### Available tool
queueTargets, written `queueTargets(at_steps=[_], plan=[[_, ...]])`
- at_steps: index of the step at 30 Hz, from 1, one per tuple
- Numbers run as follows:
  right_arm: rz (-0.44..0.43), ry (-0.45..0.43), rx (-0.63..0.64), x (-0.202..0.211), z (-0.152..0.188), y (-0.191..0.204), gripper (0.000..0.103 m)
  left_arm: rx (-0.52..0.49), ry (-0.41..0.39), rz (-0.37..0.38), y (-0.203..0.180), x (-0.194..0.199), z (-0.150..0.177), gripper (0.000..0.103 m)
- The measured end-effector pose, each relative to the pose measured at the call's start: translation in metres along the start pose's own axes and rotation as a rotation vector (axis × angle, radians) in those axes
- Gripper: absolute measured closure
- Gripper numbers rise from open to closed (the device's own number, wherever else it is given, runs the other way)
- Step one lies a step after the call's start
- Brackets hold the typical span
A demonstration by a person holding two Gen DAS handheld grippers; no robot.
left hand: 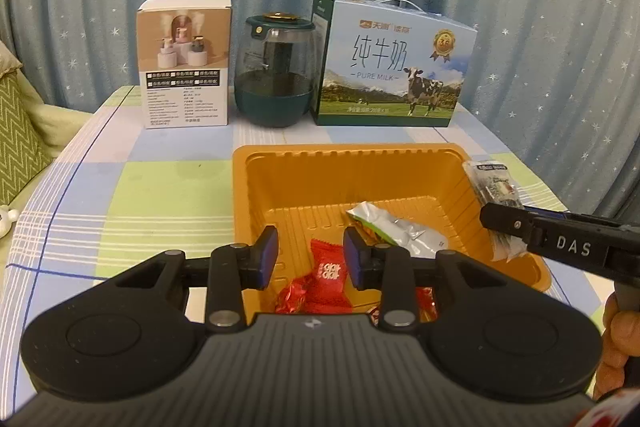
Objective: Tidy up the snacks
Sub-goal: 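Carry the red candy and clear packet over the tray and open the left tool, then lower the clear snack packet into the tray and open the right tool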
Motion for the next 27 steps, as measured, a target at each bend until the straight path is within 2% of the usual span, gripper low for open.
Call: queueTargets(at_steps=[12,15,16,18,27], plan=[[-0.011,-0.001,-0.05,-0.002,0.001,-0.007,0.065,-0.008,0.005,0.012,-0.003,0.001,0.001,0.071],[-0.023,-0.023,-0.039,-0.004,0.001,-0.007,0.065,-0.011,0.004,0.013,-0.003,0.002,0.002,0.071],[-0.021,-0.025,-0.032,-0.004,0.001,-0.007,0.063,-0.011,0.005,0.012,-0.003,0.002,0.002,0.071],[-0.017,-0.038,-0.045,-0.003,0.002,-0.01,0.041,-0.012,0.007,0.009,-0.002,0.002,0.004,0.071],[-0.004,-0.043,-0.085,0.001,-0.001,-0.018,0.04,-0.029,0.015,0.014,-0.007,0.002,0.006,0.071]])
Point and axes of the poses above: each gripper's, at about its wrist camera, not at the fingertips, and x roughly against the way its jaws point, y to its left, z to its underside, the point moved 4 cm from there along -x, roughly the way its jaws point, and after that the axes turned 1 degree about x, right-handed, at the moved point
